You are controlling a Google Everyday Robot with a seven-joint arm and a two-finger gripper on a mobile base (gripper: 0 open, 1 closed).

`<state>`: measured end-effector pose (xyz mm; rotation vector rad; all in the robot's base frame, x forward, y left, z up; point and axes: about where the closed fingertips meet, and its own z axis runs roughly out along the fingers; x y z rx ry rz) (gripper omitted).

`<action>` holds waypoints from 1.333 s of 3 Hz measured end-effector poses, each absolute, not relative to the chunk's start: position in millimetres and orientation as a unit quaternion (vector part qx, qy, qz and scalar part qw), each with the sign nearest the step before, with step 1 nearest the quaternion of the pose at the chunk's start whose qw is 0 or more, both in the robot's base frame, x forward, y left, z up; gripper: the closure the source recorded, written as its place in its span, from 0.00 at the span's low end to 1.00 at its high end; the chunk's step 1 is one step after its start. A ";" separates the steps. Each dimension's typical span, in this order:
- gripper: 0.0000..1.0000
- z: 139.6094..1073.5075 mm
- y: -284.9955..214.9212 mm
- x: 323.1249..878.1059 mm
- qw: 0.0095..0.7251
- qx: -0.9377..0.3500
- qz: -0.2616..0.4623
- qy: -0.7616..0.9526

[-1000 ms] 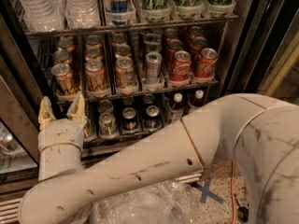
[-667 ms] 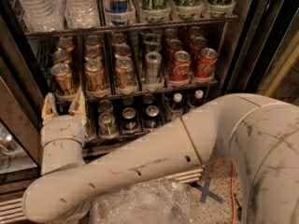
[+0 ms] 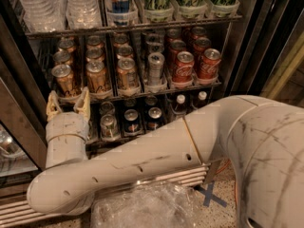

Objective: Pick orange can from middle shelf of fridge

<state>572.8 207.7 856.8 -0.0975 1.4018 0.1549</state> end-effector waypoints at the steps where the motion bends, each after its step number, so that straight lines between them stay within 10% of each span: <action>1: 0.38 850.8 215.6 581.3 0.755 -0.047 0.078 0.649; 4: 0.37 859.2 226.1 605.2 0.755 -0.056 0.072 0.649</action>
Offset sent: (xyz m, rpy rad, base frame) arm 0.0209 0.0233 -0.0140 0.0021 0.0324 0.0255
